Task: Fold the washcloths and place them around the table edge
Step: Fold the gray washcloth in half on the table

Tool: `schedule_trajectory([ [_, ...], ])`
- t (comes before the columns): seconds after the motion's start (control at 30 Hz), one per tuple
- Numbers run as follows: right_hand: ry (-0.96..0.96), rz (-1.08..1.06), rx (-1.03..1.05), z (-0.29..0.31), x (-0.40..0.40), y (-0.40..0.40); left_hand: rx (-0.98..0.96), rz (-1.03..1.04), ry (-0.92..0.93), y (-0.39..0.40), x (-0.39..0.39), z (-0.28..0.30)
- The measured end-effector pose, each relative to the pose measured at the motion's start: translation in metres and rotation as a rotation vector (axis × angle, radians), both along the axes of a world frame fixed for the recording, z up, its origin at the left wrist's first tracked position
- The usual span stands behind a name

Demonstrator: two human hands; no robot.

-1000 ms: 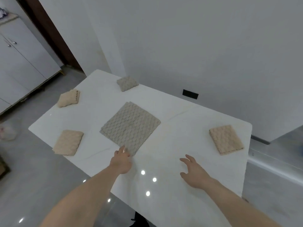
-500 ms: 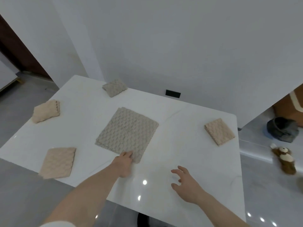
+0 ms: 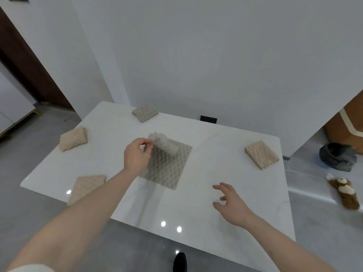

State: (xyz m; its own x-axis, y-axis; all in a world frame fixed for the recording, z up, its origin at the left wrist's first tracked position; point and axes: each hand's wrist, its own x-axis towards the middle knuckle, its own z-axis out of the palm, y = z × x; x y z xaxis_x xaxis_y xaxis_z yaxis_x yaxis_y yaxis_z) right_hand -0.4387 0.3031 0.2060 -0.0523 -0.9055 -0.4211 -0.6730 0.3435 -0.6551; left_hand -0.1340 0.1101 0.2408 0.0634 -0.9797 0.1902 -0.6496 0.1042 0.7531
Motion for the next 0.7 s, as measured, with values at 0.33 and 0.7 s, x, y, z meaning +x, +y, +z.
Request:
schedule_trajectory([
  [0.33,-0.239,0.024,-0.247,0.054,0.078,-0.009,0.151,-0.25,0.163,0.092,0.014,0.105],
  [0.7,-0.337,0.018,-0.199,0.066,0.128,0.017,0.31,-0.539,0.159,0.134,0.036,0.104],
])
